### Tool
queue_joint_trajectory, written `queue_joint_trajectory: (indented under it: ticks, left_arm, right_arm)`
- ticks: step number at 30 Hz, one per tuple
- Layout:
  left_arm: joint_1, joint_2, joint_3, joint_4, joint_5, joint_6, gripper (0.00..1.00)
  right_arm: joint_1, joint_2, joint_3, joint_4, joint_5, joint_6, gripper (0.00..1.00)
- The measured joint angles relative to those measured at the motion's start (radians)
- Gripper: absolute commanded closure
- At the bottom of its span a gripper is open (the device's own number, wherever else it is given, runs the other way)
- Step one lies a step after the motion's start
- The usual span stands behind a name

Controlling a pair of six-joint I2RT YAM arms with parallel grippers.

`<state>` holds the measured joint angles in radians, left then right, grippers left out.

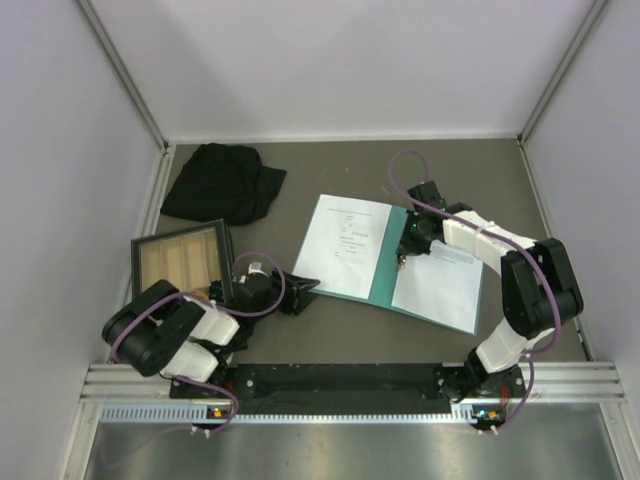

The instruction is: Put the files into the folder

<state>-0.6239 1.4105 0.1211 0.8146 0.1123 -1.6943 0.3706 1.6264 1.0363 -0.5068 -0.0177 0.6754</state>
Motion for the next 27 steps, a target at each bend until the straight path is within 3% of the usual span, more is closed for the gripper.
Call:
queue_joint_trajectory:
  ticks: [9,13,17,19,21,23,27]
  left_arm:
    - [-0.021,0.219,-0.017,0.261,-0.068,0.008,0.74]
    - [-0.027,0.237,-0.029,0.310,-0.085,0.052,0.89]
    - [-0.028,0.222,-0.029,0.312,-0.125,0.109,0.96]
    - [-0.029,0.216,-0.029,0.312,-0.129,0.118,0.85]
    - [-0.032,0.215,-0.027,0.312,-0.134,0.131,0.63]
    - [-0.032,0.215,-0.019,0.307,-0.138,0.119,0.57]
    - [-0.033,0.248,-0.016,0.343,-0.145,0.060,0.55]
  right_arm:
    - [0.000,0.000,0.000,0.014,-0.002,0.006,1.00]
    - [0.000,0.008,0.000,0.019,-0.002,0.006,1.00]
    - [0.000,0.028,0.000,0.031,-0.006,0.008,1.00]
    - [0.000,0.034,0.000,0.031,-0.006,0.008,1.00]
    - [0.000,0.037,0.000,0.032,-0.006,0.008,1.00]
    - [0.000,0.037,0.000,0.033,-0.006,0.008,1.00]
    - [0.002,0.037,0.000,0.035,-0.008,0.009,1.00]
